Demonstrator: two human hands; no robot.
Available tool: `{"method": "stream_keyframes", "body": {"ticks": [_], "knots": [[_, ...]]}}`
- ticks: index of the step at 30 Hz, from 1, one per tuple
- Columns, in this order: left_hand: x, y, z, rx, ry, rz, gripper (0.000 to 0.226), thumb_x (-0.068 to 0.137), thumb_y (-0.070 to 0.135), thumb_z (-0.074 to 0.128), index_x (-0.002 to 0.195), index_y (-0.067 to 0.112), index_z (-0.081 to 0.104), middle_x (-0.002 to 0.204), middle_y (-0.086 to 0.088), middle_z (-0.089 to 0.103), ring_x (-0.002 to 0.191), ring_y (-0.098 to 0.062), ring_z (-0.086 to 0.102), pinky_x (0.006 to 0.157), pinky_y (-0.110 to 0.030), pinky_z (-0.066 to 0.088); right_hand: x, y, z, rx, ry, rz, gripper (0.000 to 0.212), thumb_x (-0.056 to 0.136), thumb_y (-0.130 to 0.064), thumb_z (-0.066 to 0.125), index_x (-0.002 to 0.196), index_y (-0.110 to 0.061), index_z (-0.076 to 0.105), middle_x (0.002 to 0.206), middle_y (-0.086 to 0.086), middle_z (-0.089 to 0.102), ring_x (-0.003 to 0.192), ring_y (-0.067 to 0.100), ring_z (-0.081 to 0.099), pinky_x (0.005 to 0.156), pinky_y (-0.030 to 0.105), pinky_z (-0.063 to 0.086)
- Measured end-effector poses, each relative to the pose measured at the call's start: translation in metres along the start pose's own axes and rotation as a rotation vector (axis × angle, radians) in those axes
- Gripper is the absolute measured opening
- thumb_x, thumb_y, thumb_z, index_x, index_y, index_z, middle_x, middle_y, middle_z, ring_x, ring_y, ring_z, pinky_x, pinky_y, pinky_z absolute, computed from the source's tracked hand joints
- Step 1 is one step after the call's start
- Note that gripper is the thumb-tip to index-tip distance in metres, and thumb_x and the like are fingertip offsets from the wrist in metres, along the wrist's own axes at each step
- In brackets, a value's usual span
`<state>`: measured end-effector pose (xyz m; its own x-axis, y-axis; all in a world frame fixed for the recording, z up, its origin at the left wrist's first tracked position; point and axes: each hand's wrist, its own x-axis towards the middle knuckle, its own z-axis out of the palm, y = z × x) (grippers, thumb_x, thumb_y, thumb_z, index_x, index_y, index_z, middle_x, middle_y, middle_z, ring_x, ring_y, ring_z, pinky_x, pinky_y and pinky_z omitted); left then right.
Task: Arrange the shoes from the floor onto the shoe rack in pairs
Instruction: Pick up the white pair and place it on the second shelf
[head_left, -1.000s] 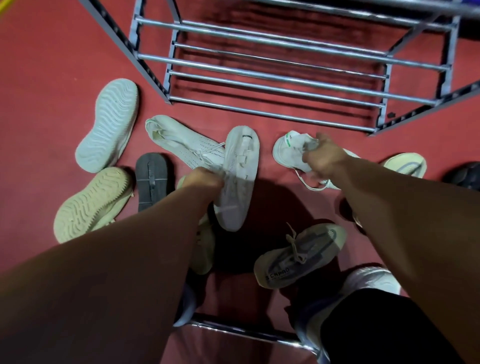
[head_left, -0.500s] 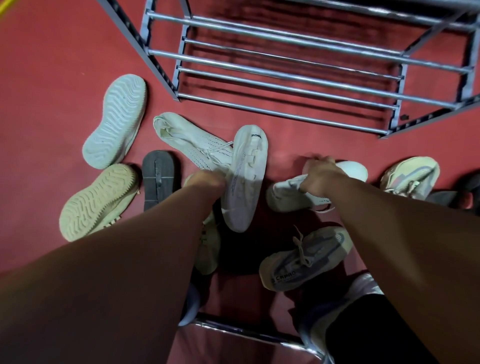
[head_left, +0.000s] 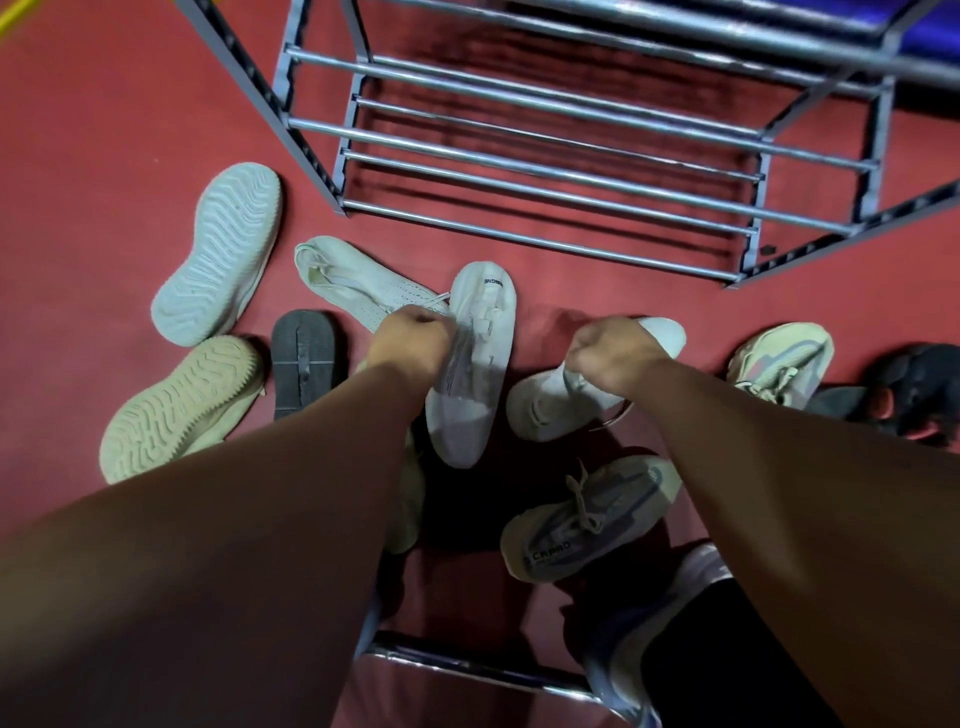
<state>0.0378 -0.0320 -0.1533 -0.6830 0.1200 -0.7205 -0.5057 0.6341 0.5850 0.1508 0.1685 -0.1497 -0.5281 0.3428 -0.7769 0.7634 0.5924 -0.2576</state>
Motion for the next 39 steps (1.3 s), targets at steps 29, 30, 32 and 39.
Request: {"method": "stream_keyframes", "body": {"ticks": [29,30,32,39], "knots": [[-0.016,-0.033,-0.113,-0.646,-0.253,-0.38,0.027,0.084,0.003,0.055,0.108,0.001,0.068,0.104,-0.019,0.07,0.094,-0.032,0.069,0.094,-0.045,0.056,0.011,-0.119,0.038,0.003,0.152,-0.173,0.042,0.091,-0.02,0.055,0.132,-0.013,0.059,0.13,0.011,0.06,0.119,0.031,0.058,0.098,0.039,0.051],[-0.015,-0.035,-0.115,-0.65,-0.246,-0.377,0.028,0.085,0.003,0.056,0.11,-0.001,0.067,0.107,-0.021,0.069,0.098,-0.035,0.067,0.097,-0.047,0.055,0.009,-0.125,0.041,-0.056,0.158,-0.247,0.052,0.091,-0.021,0.056,0.142,-0.017,0.053,0.144,0.008,0.053,0.133,0.028,0.049,0.111,0.036,0.042],[-0.011,-0.039,-0.118,-0.66,-0.233,-0.376,0.025,0.087,0.002,0.055,0.108,-0.003,0.067,0.105,-0.023,0.07,0.095,-0.036,0.069,0.092,-0.047,0.057,0.004,-0.141,0.043,-0.03,0.093,-0.318,0.055,0.094,-0.026,0.055,0.148,-0.024,0.049,0.154,0.002,0.047,0.14,0.023,0.044,0.113,0.03,0.035],[0.001,-0.056,-0.117,-0.603,-0.143,-0.422,0.013,0.086,0.0,0.053,0.092,0.003,0.064,0.101,-0.02,0.065,0.096,-0.032,0.062,0.101,-0.052,0.05,0.012,-0.163,0.073,-0.388,0.04,-0.187,0.05,0.094,-0.027,0.054,0.139,-0.006,0.048,0.138,0.018,0.057,0.124,0.038,0.057,0.098,0.041,0.045]]}}
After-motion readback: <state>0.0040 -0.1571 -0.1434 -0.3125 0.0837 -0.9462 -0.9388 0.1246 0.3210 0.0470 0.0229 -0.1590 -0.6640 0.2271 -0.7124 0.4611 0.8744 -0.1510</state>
